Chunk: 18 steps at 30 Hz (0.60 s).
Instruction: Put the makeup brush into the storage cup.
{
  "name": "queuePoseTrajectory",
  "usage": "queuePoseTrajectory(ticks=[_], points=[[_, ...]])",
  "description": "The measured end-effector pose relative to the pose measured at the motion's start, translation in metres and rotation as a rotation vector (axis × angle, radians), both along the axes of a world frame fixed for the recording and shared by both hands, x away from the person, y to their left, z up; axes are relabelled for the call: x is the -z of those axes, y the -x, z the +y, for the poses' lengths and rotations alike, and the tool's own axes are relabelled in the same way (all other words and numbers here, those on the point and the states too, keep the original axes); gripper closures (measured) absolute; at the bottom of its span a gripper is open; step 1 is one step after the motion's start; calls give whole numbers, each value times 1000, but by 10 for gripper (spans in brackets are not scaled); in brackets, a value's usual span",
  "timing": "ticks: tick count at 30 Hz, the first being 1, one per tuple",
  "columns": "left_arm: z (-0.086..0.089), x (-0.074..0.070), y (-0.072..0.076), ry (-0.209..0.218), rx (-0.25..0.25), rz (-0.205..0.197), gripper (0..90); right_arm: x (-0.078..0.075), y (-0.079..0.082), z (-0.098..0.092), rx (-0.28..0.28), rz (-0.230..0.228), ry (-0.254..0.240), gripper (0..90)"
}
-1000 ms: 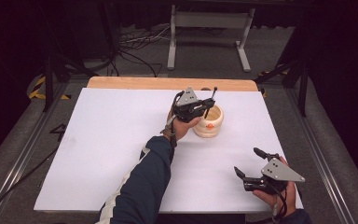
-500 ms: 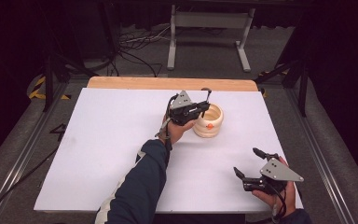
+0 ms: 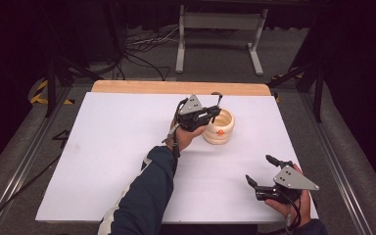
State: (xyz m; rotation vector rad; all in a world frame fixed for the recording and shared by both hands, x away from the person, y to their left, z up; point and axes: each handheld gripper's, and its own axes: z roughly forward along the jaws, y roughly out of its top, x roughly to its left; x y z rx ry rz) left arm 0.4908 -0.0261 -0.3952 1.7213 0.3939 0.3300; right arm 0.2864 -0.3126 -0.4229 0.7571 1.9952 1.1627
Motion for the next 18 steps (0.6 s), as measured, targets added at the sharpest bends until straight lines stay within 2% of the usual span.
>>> queuePoseTrajectory(ticks=[5,7,8,13,18], points=[[2,-3,3,-10,-5,-18,743,-1,0,-2,4,2,-11,103],[3,-5,5,-36,-20,-34,727,-1,0,-2,6,1,-12,103],[4,-6,7,-45,-31,-40,667,-1,0,-2,6,2,-8,104],[10,-11,14,-80,-36,-76,625,-1,-1,-1,4,1,-9,103],[19,-20,19,-84,-47,-93,559,-1,0,0,4,0,-3,104]])
